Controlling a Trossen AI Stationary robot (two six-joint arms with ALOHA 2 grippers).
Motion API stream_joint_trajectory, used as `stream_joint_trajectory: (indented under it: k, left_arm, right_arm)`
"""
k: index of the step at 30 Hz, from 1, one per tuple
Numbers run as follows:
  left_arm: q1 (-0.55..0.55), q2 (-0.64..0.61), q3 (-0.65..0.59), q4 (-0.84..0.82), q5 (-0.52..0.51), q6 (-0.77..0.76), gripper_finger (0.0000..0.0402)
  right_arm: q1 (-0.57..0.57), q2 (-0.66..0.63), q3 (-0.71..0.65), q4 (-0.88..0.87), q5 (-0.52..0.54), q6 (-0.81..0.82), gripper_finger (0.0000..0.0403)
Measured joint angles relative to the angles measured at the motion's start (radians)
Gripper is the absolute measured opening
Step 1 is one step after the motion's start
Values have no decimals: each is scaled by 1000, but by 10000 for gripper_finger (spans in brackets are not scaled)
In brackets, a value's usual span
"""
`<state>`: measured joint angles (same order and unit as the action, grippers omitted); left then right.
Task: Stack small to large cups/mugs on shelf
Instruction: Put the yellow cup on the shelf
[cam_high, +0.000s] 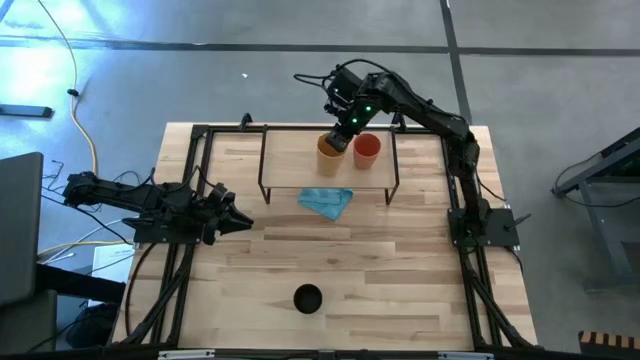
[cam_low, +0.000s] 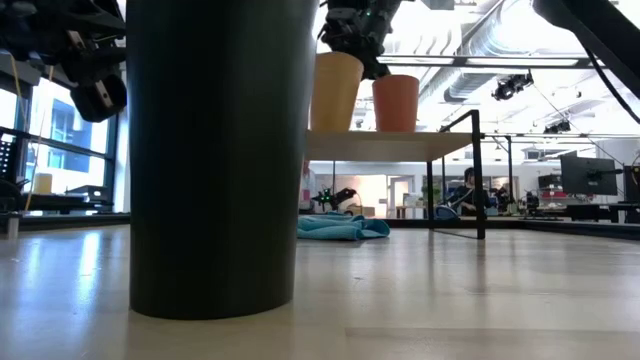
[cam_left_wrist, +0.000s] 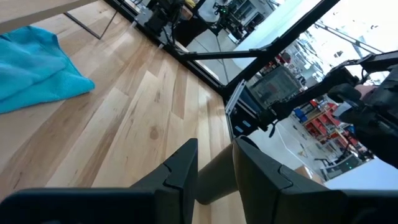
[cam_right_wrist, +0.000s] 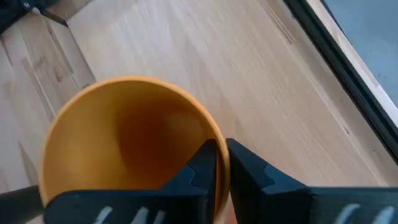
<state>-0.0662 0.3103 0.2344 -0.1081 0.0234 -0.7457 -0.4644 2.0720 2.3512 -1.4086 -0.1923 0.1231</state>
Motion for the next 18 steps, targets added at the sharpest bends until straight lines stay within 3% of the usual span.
stream_joint_trajectory:
  k: [18]
  left_arm:
    - [0,0,0,-8,10,14,92]
  right_arm:
    - [-7,-3,4,20,1,-27,25]
